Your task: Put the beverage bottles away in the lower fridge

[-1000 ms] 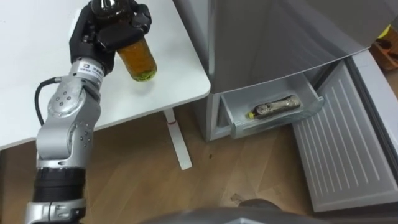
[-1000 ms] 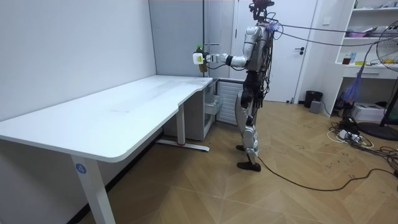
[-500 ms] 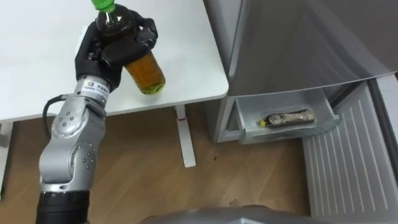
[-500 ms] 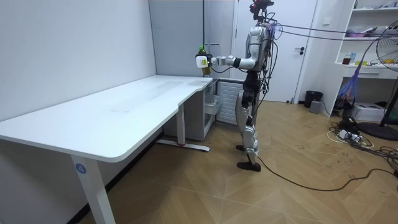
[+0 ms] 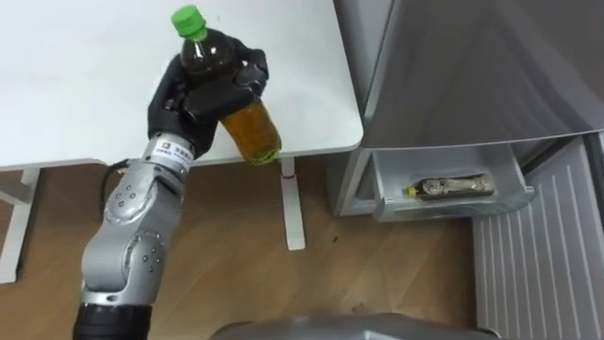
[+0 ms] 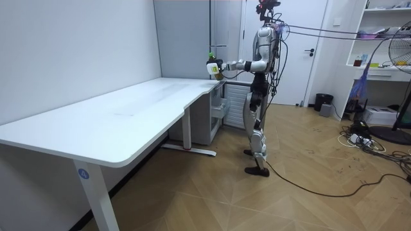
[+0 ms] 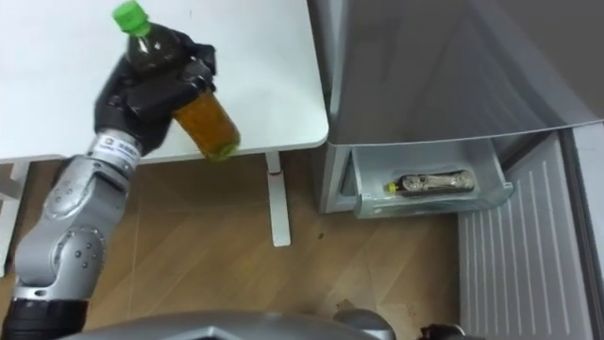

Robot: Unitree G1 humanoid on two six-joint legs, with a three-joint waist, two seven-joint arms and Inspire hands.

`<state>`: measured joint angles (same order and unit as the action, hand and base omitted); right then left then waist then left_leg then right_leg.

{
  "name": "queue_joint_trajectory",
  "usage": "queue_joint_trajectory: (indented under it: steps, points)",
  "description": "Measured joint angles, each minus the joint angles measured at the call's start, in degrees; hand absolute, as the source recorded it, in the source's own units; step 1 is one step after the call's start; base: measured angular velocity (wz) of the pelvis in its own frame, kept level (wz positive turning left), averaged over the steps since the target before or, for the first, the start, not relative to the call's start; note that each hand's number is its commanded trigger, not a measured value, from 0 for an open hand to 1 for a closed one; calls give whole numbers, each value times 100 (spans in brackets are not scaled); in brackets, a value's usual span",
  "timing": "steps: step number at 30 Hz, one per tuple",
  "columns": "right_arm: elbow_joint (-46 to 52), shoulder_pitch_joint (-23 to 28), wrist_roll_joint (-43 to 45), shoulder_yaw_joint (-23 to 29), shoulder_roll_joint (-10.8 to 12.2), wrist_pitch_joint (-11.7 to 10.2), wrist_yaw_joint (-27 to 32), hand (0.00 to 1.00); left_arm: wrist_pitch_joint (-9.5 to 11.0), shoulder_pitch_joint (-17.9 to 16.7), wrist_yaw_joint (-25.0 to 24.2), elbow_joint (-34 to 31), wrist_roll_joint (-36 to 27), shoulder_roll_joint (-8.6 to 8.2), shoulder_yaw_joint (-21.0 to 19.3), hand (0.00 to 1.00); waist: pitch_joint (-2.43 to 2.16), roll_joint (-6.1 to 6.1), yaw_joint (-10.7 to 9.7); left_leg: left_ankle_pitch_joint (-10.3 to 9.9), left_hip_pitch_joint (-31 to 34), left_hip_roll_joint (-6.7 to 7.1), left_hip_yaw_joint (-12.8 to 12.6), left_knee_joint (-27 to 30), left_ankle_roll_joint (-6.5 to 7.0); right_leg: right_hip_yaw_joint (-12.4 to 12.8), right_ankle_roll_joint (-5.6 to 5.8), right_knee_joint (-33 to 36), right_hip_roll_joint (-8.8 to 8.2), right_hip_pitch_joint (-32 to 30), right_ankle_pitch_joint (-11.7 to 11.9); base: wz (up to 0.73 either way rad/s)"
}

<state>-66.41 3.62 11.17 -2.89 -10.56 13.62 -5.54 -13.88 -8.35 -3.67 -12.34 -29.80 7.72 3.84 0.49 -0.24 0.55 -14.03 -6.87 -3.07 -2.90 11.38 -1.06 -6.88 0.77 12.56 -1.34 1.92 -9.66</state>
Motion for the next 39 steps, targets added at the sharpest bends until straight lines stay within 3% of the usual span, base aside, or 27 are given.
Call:
queue_joint_trajectory:
  steps: [3, 11, 14, 18, 23, 32, 35, 39]
  points:
    - [79, -168, -17, -71, -21, -187, 122, 0, 0, -57, -106, 160, 2, -10, 127, 100, 4, -5, 4, 0, 38, -1, 47, 12, 0, -93, 0, -24, -11, 2, 0, 14]
    - [901, -220, -8, -452, -63, -353, 121, 0, 48, -157, -399, 399, 10, 16, 430, 100, 38, -86, 156, 6, 133, -2, 52, 14, -10, -131, 0, -75, -11, -17, 0, 5]
    - [1562, -247, -247, -532, 145, -649, -64, 0, 57, -153, -512, 608, 19, 15, 439, 100, 38, -150, 145, 6, 130, -7, 55, 43, -10, -140, -1, -83, -3, -21, 1, -2]
    - [2440, -228, -259, -769, 427, -837, -382, 0, 65, -159, -657, 722, 132, 37, 467, 100, 30, -172, 129, 6, 125, -9, 81, 35, -10, -225, -2, -84, -13, 2, 2, 5]
    - [3052, -140, -254, -1187, 469, -858, -621, 0, 120, -161, -654, 887, 152, 95, 555, 100, 20, -145, 135, 6, 125, -5, 149, 36, -10, -304, -2, -86, -21, 30, 2, 5]
    - [3608, -129, -173, -1188, 447, -877, -1248, 0, 310, -160, -705, 1034, 792, 76, 579, 100, 5, -9, 93, 6, 125, -10, 148, 42, -10, -343, -2, -37, -29, 15, 2, 0]
    - [3856, -137, -191, -1165, 420, -912, -1513, 0, 359, -160, -809, 1034, 798, 59, 579, 100, 14, -33, 98, 6, 117, -4, 148, 38, -10, -398, -2, 20, -56, 11, 2, 0]
    - [4331, -131, -186, -1162, 351, -915, -1971, 0, 504, -159, -833, 1033, 881, 73, 566, 100, 64, -157, 102, 6, 143, 35, 146, 42, -9, -402, 15, 23, -95, -6, -12, 2]
